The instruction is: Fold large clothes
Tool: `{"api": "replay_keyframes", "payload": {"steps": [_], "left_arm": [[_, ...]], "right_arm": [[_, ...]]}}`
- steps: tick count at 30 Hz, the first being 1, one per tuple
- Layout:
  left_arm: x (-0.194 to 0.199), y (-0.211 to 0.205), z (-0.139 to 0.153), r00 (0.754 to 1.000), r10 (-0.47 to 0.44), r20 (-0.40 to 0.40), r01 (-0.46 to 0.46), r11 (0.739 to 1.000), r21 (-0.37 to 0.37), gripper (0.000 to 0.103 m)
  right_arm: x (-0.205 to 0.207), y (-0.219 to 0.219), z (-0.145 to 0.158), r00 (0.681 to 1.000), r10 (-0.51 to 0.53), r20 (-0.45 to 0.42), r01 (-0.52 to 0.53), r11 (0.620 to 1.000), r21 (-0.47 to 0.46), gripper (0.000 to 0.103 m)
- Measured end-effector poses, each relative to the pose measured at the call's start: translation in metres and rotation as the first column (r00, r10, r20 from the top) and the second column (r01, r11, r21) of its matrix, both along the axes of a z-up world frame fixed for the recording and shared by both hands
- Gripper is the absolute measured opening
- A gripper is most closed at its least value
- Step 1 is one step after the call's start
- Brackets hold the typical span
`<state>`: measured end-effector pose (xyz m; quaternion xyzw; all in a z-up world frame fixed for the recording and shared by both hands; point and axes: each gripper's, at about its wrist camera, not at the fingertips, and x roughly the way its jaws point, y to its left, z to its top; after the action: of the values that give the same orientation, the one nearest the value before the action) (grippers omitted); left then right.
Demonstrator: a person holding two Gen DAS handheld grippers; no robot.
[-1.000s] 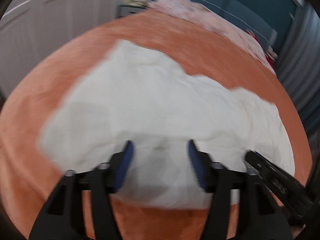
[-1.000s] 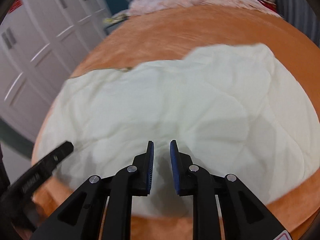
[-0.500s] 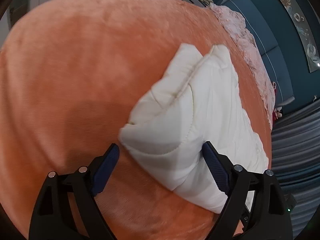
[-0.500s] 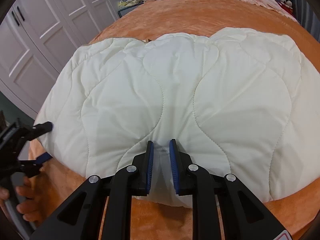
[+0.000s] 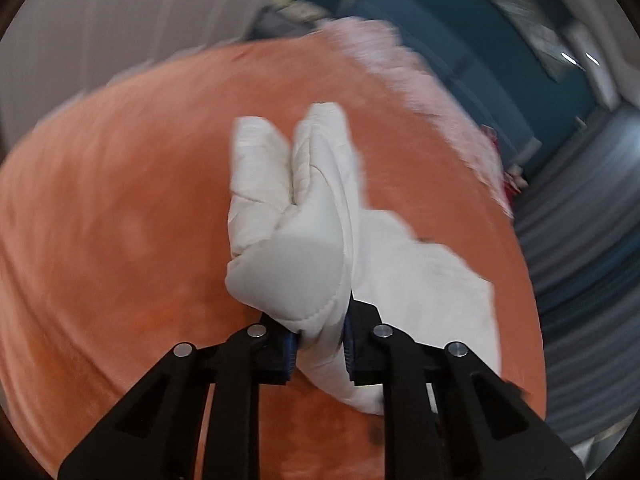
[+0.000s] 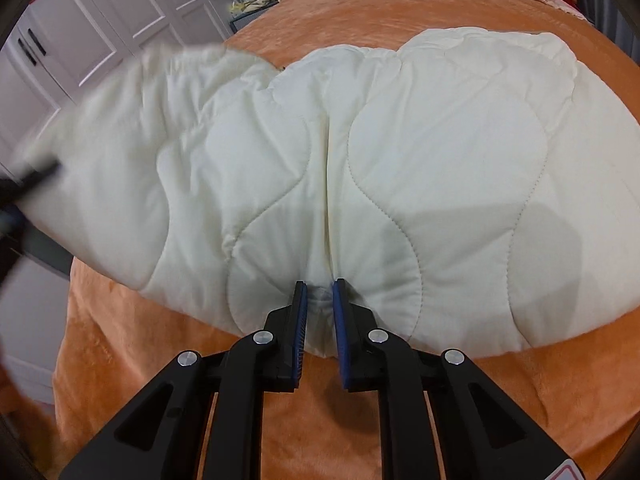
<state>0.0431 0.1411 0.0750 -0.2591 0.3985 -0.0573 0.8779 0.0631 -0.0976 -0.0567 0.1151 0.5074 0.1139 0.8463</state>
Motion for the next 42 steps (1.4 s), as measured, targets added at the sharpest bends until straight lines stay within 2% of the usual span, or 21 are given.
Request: {"api": "replay_keyframes", "payload": {"steps": [3,5,9,11,14,19,21,23,24,25,26,27,28,30,34,38,40,41,42], "left_arm": [[-0.004,-0.053,0.039,0.989,-0.116,0.088,0.11,0.991,0.077,0.016],[-0.009,-0.097,0.059,0.968,-0.212,0.132,0.195,0.972,0.131,0.016],[-0.004,-0.171,0.067,0.924,-0.354,0.144,0.327,0.927,0.185,0.016],[0.001,-0.201,0.059,0.907,-0.401,0.127,0.371,0.905,0.206,0.016],[0.01,-0.248,0.034,0.878,-0.476,0.057,0.456,0.865,0.207,0.016],[0.011,-0.315,-0.031,0.825,-0.555,-0.111,0.564,0.789,0.244,0.018],[0.005,-0.324,-0.038,0.825,-0.553,-0.115,0.561,0.777,0.286,0.021],[-0.004,-0.324,-0.034,0.823,-0.559,-0.099,0.557,0.763,0.328,0.032],[-0.01,-0.319,-0.027,0.815,-0.573,-0.085,0.567,0.758,0.324,0.048],[-0.014,-0.313,-0.023,0.815,-0.575,-0.071,0.566,0.764,0.308,0.069],[-0.019,-0.304,-0.017,0.819,-0.571,-0.051,0.559,0.776,0.293,0.078],[-0.026,-0.29,-0.01,0.84,-0.542,-0.023,0.524,0.799,0.297,0.084],[-0.027,-0.283,-0.006,0.849,-0.528,-0.011,0.506,0.807,0.306,0.089],[-0.031,-0.262,-0.008,0.867,-0.499,-0.013,0.475,0.816,0.329,0.091],[-0.026,-0.227,-0.025,0.911,-0.409,-0.061,0.404,0.848,0.344,0.091],[-0.02,-0.2,-0.045,0.935,-0.338,-0.108,0.352,0.851,0.391,0.091],[-0.017,-0.196,-0.062,0.935,-0.322,-0.148,0.355,0.838,0.416,0.091],[-0.015,-0.195,-0.068,0.932,-0.321,-0.169,0.363,0.832,0.419,0.091],[-0.011,-0.197,-0.074,0.929,-0.322,-0.183,0.37,0.829,0.419,0.091]], "right_arm": [[-0.004,-0.012,0.007,1.0,-0.02,-0.003,0.02,0.998,0.061,0.012],[-0.012,-0.025,0.017,0.999,-0.036,0.007,0.035,0.994,0.108,0.012],[-0.037,-0.065,0.043,0.995,-0.071,0.069,0.066,0.994,0.084,0.013],[-0.054,-0.096,0.048,0.991,-0.121,0.064,0.115,0.99,0.084,0.014],[-0.074,-0.137,0.046,0.978,-0.206,0.034,0.202,0.974,0.105,0.016],[-0.102,-0.199,0.048,0.942,-0.334,0.028,0.329,0.938,0.108,0.019],[-0.11,-0.216,0.055,0.93,-0.366,0.037,0.359,0.925,0.124,0.019],[-0.115,-0.226,0.07,0.921,-0.384,0.063,0.373,0.918,0.134,0.022],[-0.115,-0.228,0.077,0.921,-0.38,0.08,0.369,0.92,0.131,0.028],[-0.115,-0.23,0.088,0.923,-0.369,0.112,0.355,0.926,0.128,0.038],[-0.114,-0.229,0.097,0.924,-0.357,0.135,0.341,0.931,0.129,0.043],[-0.111,-0.226,0.111,0.926,-0.336,0.173,0.316,0.939,0.135,0.048],[-0.107,-0.227,0.12,0.926,-0.321,0.198,0.297,0.944,0.141,0.056],[-0.095,-0.221,0.137,0.926,-0.286,0.247,0.252,0.954,0.161,0.065],[-0.066,-0.201,0.143,0.94,-0.228,0.255,0.198,0.97,0.139,0.066],[-0.048,-0.184,0.139,0.959,-0.181,0.217,0.159,0.98,0.117,0.066],[-0.035,-0.173,0.13,0.97,-0.167,0.176,0.151,0.983,0.105,0.066],[-0.028,-0.171,0.128,0.974,-0.16,0.159,0.146,0.985,0.096,0.063],[-0.024,-0.167,0.122,0.978,-0.153,0.139,0.145,0.987,0.066,0.049]]}}
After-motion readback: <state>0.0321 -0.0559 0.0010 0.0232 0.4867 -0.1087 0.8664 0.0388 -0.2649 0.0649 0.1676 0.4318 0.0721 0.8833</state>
